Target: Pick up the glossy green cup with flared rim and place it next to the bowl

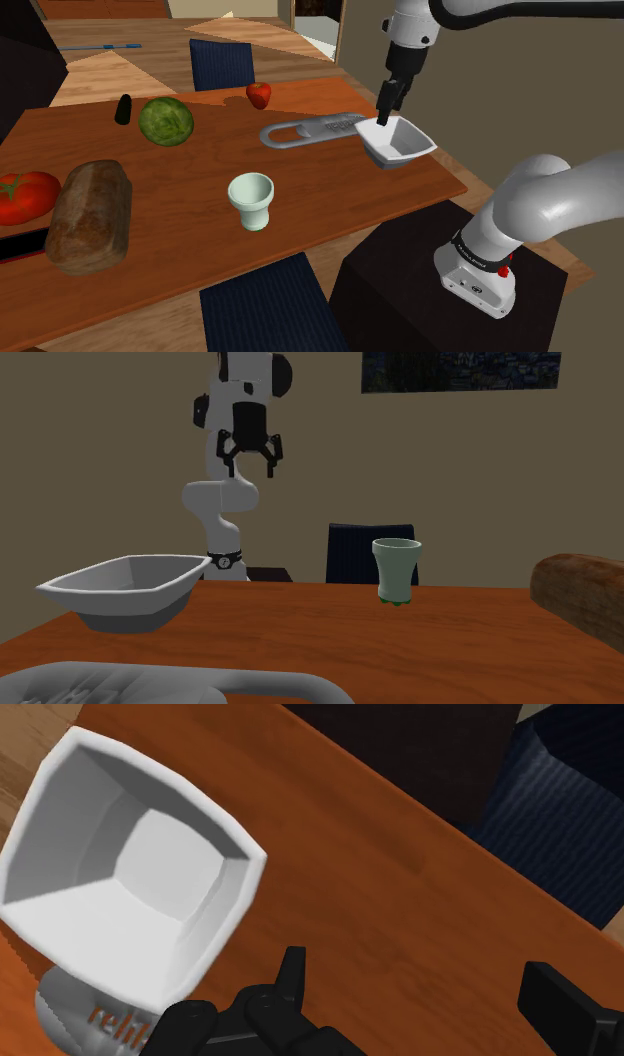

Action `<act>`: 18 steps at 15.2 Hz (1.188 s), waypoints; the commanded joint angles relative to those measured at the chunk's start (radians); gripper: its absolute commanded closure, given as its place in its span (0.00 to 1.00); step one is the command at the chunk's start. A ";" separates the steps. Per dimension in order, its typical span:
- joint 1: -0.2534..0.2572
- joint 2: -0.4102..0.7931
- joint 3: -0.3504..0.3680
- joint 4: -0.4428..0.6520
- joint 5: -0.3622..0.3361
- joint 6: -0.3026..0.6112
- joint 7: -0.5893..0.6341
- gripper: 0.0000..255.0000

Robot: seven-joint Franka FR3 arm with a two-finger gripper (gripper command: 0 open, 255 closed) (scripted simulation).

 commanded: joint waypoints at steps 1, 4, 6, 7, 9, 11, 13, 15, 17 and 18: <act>0.012 0.052 0.033 0.011 0.024 0.046 0.033 0.00; 0.025 0.133 0.078 0.028 0.049 0.114 0.074 0.00; 0.033 0.191 0.107 0.045 0.061 0.158 0.101 0.00; 0.036 0.221 0.121 0.056 0.065 0.180 0.115 0.00; 0.043 0.283 0.150 0.081 0.071 0.222 0.144 0.00; 0.049 0.348 0.178 0.110 0.072 0.261 0.173 0.00; 0.054 0.415 0.204 0.144 0.067 0.298 0.204 0.00; 0.061 0.484 0.229 0.183 0.056 0.332 0.237 0.00; 0.068 0.556 0.252 0.226 0.039 0.363 0.272 0.00; 0.073 0.593 0.263 0.249 0.028 0.377 0.290 0.00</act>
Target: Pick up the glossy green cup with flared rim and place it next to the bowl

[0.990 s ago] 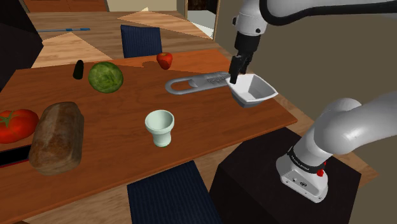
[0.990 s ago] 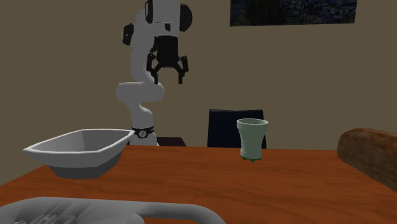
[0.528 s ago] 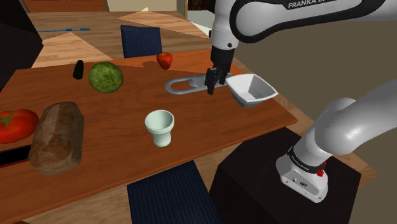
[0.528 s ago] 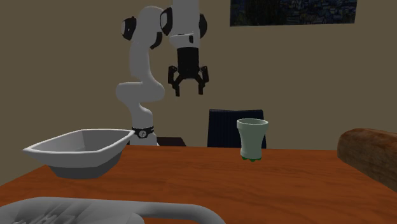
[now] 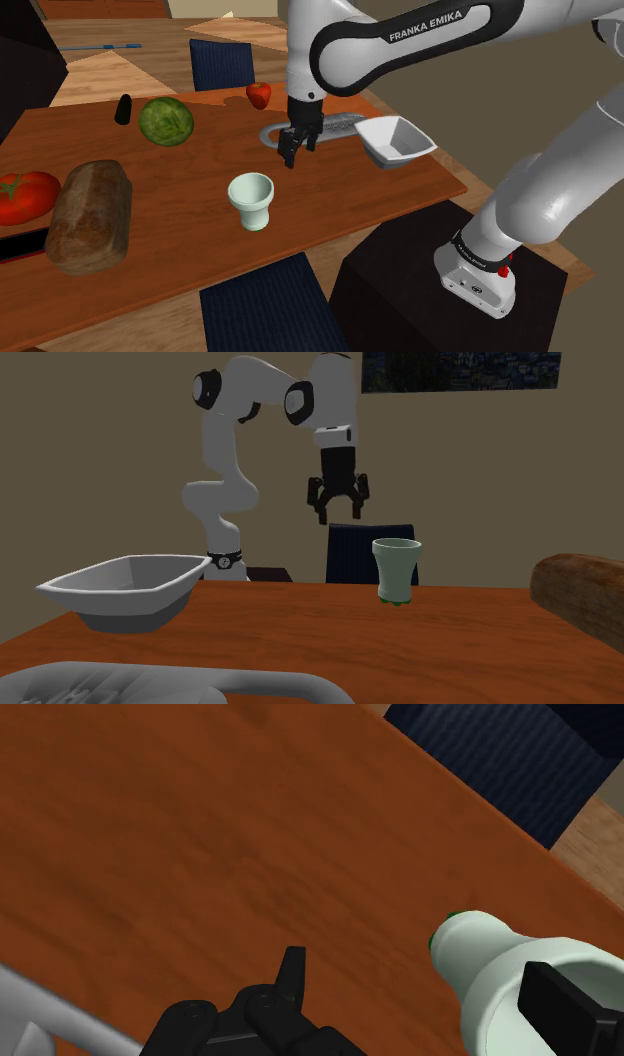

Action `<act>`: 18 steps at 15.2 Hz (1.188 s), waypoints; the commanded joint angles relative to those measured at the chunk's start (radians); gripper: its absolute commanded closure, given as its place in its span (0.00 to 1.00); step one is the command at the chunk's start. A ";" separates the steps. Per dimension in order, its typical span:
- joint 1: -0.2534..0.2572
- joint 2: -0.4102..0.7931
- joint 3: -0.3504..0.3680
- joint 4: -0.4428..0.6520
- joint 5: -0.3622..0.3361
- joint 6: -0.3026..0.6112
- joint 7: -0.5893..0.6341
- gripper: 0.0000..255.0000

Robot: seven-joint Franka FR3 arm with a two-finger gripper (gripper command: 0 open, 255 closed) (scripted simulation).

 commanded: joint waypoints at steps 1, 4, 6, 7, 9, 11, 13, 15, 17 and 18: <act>0.006 0.082 0.019 0.052 -0.025 0.031 0.033 0.00; 0.028 0.196 0.041 0.133 -0.068 0.063 0.089 0.00; 0.048 0.273 0.050 0.194 -0.100 0.078 0.126 0.00; 0.053 0.287 0.050 0.206 -0.106 0.080 0.133 0.00; 0.057 0.299 0.049 0.193 -0.112 0.105 0.137 0.00; 0.060 0.312 0.049 0.180 -0.118 0.130 0.141 0.00; 0.063 0.326 0.048 0.168 -0.125 0.154 0.146 0.00; 0.066 0.337 0.047 0.159 -0.131 0.173 0.150 0.00; 0.066 0.337 0.047 0.160 -0.131 0.173 0.150 0.00; 0.066 0.337 0.047 0.160 -0.131 0.173 0.150 0.00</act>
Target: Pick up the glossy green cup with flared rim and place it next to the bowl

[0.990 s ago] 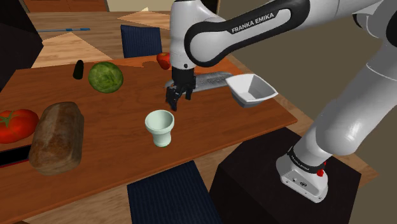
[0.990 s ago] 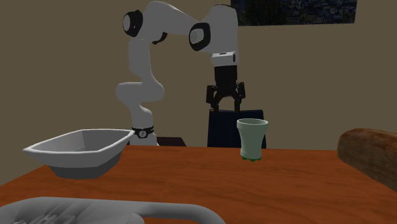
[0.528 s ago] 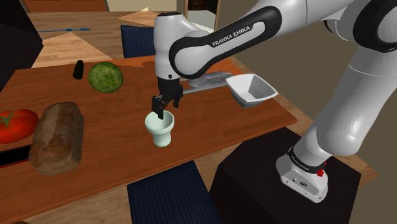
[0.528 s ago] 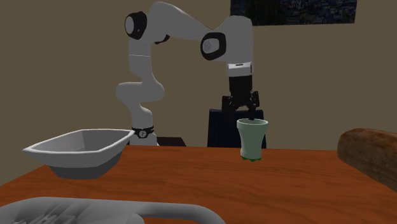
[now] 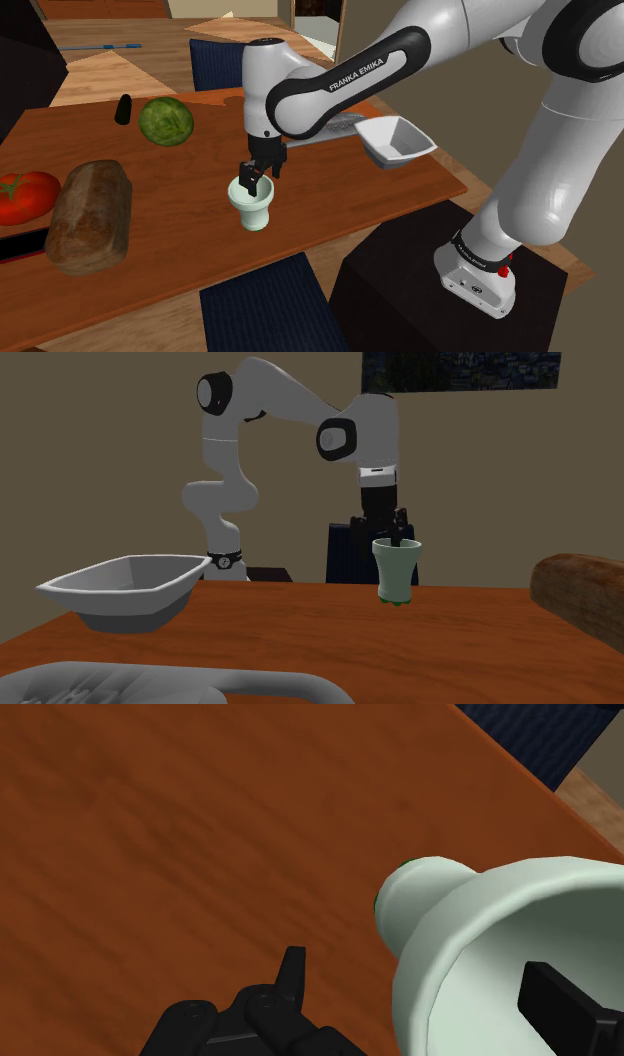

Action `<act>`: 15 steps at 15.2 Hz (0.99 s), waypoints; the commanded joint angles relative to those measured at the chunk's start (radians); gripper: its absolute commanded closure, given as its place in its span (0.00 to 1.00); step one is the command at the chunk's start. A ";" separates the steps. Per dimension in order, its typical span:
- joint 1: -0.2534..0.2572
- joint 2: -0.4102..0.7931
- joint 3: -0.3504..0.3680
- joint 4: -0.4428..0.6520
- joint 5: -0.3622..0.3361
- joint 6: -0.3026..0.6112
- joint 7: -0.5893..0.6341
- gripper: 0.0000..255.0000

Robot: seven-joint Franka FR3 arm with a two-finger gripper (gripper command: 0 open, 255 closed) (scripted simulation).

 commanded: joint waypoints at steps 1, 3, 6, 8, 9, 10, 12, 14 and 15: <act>0.000 0.000 0.000 -0.001 0.000 0.001 0.000 0.00; 0.000 0.000 0.000 -0.001 0.000 0.001 0.000 0.00; 0.000 0.000 0.000 -0.001 0.000 0.001 0.000 1.00; 0.000 0.000 0.000 -0.001 0.000 0.001 0.000 1.00; 0.000 0.000 0.000 -0.001 0.000 0.001 0.000 1.00; 0.000 0.000 0.000 -0.001 0.000 0.001 0.000 1.00; 0.000 0.000 0.000 0.000 0.000 0.001 0.000 1.00; 0.000 0.000 0.000 -0.001 0.000 0.001 0.000 1.00; -0.001 -0.007 0.001 0.005 0.003 -0.011 -0.001 1.00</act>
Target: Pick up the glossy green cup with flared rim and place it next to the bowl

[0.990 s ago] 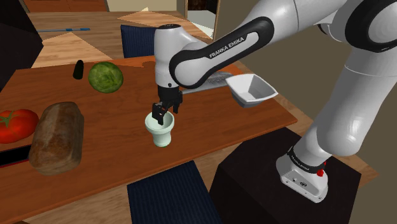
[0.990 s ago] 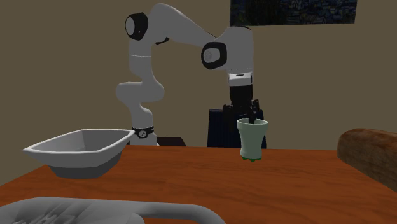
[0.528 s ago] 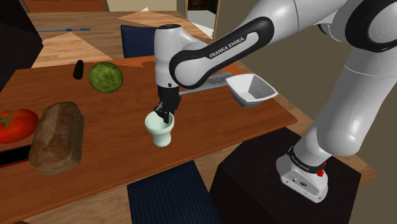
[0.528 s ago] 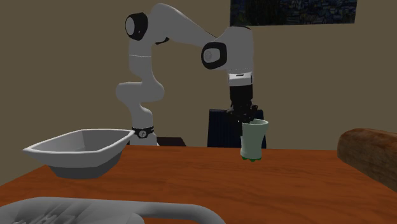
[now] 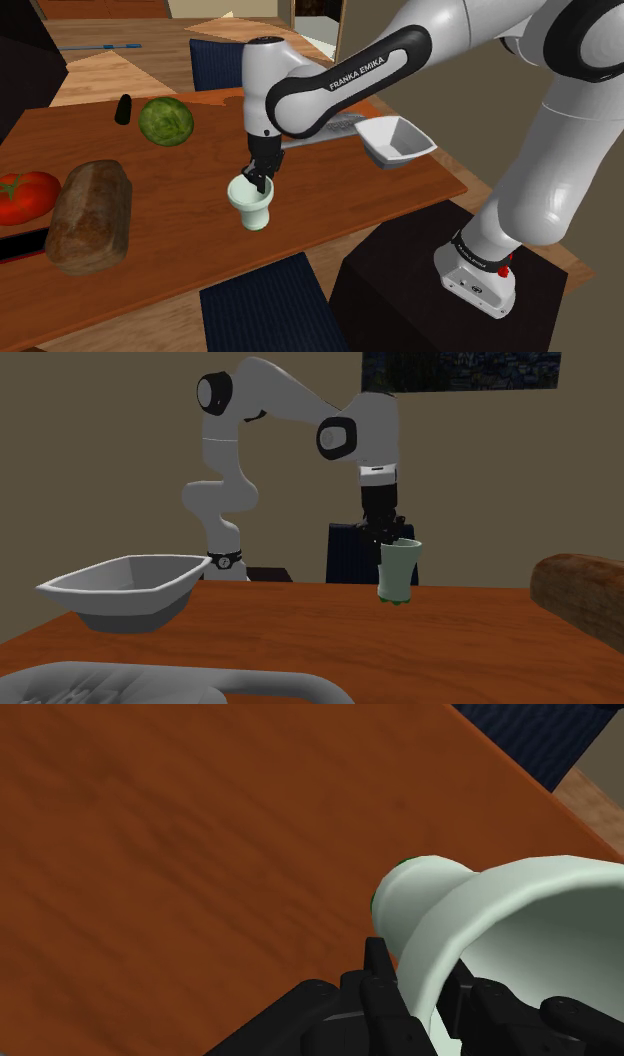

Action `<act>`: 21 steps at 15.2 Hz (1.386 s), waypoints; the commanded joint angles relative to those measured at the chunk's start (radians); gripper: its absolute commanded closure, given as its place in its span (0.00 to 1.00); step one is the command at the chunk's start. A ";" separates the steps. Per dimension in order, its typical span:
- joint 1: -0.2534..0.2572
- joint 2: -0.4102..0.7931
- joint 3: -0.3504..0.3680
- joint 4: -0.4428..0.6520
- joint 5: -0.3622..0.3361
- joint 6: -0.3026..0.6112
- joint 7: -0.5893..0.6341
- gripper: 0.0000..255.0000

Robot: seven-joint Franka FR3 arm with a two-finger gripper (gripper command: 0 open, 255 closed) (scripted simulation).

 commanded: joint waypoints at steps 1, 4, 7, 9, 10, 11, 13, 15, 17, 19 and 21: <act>-0.002 -0.010 0.001 0.008 0.005 -0.019 -0.002 1.00; -0.005 -0.029 0.003 0.028 0.014 -0.055 -0.006 1.00; -0.008 -0.046 0.005 0.050 0.022 -0.092 -0.008 1.00; -0.009 -0.057 0.006 0.065 0.026 -0.117 -0.009 1.00; -0.010 -0.062 0.006 0.073 0.028 -0.130 -0.010 1.00; -0.010 -0.066 0.006 0.082 0.031 -0.142 -0.010 1.00; -0.011 -0.075 0.007 0.099 0.034 -0.168 -0.011 1.00; -0.012 -0.083 0.007 0.117 0.037 -0.193 -0.011 1.00; -0.013 -0.090 0.007 0.136 0.040 -0.218 -0.011 1.00; -0.014 -0.096 0.007 0.156 0.043 -0.244 -0.011 1.00; -0.015 -0.101 0.008 0.178 0.044 -0.270 -0.010 1.00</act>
